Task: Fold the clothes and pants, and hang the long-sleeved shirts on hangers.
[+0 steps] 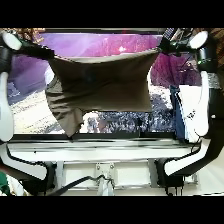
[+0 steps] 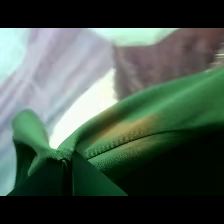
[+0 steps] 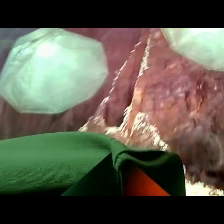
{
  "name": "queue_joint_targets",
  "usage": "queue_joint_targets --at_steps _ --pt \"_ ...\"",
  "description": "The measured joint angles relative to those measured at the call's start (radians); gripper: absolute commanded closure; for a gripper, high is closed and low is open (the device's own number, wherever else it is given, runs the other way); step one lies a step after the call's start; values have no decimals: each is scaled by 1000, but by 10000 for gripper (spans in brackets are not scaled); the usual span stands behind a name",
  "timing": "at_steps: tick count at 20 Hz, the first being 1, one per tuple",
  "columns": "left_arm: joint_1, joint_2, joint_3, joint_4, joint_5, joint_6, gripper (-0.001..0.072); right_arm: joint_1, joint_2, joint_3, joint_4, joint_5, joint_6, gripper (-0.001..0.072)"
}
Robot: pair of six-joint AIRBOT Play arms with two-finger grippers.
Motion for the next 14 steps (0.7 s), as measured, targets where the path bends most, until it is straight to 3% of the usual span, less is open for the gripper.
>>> queue_joint_targets --at_steps 6,14 --pt "-37 -75 0 116 184 -121 709 0 -113 0 4 -76 -18 686" --pt "-13 -82 0 139 206 -246 709 0 -135 0 4 -17 -50 686"
